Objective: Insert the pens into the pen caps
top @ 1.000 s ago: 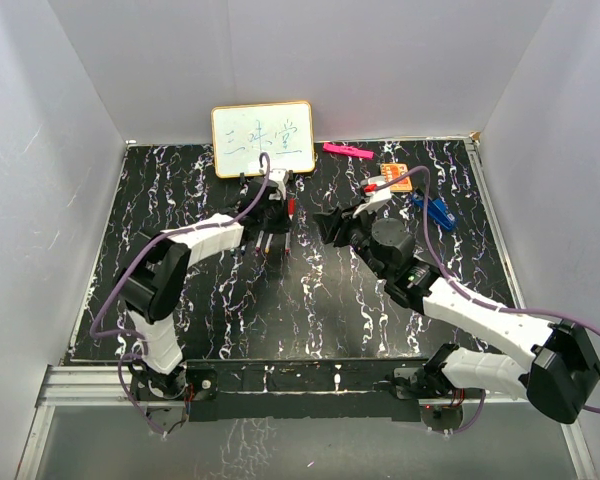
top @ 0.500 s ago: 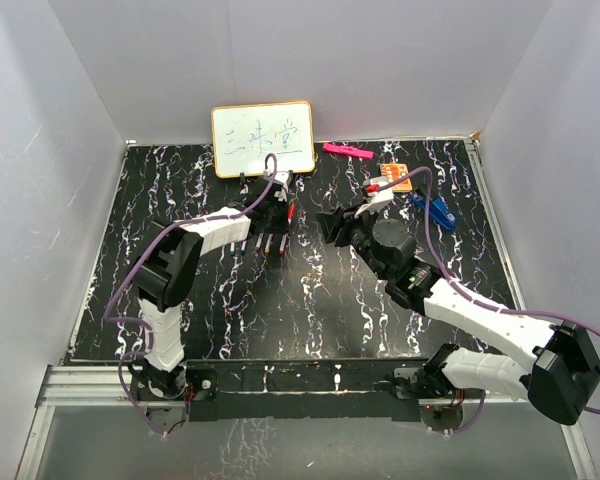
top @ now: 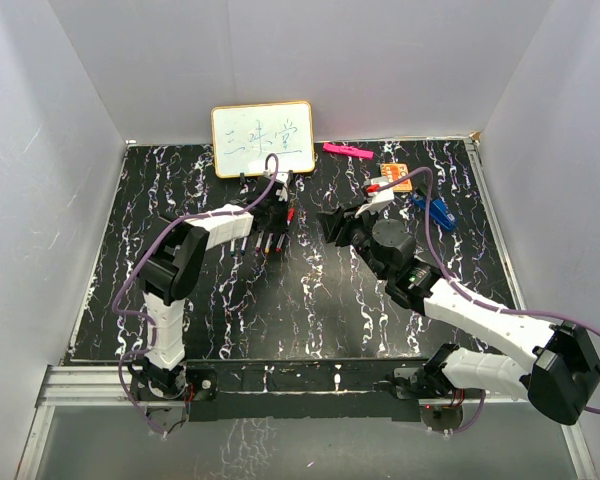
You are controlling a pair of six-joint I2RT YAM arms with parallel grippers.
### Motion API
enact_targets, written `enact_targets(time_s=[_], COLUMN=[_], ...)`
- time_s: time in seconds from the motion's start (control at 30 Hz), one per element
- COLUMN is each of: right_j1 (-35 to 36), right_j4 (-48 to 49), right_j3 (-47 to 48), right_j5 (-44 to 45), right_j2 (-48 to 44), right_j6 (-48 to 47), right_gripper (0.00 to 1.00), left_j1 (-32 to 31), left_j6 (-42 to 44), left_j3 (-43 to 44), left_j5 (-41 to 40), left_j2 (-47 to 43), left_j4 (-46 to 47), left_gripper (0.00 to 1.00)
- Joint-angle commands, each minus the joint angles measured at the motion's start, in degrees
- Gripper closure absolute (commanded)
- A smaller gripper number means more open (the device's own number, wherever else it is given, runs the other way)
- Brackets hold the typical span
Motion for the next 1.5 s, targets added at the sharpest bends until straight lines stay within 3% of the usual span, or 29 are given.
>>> enact_targets(time_s=[0.0,0.07,0.13,0.4,0.8,0.9,1.03,1.27,1.47], right_j1=[0.1,0.1,0.1,0.1,-0.2,-1.3,-7.3,-29.4,-31.5], right_j4=[1.5,1.5,1.5,1.5,-1.1,-3.4,-7.6,-10.5,-11.6], right_j3=[-0.8,-0.8,-0.7,-0.5,-1.1,-1.2,-1.3,-4.6,-5.1], right_j5=[0.7,0.5,0.3,0.6,7.5,11.7,12.8,-6.6,-6.5], right_j2=[-1.0,-1.0,-1.0,-1.7,-2.6,-3.0,-3.4,-3.0,-4.1], right_j6=[-0.7,-0.7,-0.8,-1.0,-1.1,-0.6,2.2,11.9,11.9], right_gripper=[0.6,0.6,0.6,0.6,0.56,0.55,0.55,0.55,0.54], left_j1=[0.2,0.2,0.2,0.2,0.3,0.5,1.6,2.4,2.4], left_j6=[-0.1,-0.3,-0.4,-0.1,2.8,2.7,1.8,-0.4,-2.1], left_j3=[1.2,1.3,1.4,1.8,-2.2,-4.8,-9.0,-12.1,-13.8], left_j5=[-0.5,-0.2,-0.1,0.9,-2.3,-5.2,-9.6,-22.3,-26.9], left_j2=[0.6,0.3,-0.1,-5.6,-24.9,-29.9,-36.9,-46.7,-50.9], left_j4=[-3.3,-3.5,-3.6,-3.4,-4.6,-5.2,-6.4,-13.1,-19.0], left_gripper=[0.81,0.72,0.69,0.66,0.62,0.52,0.43,0.31,0.28])
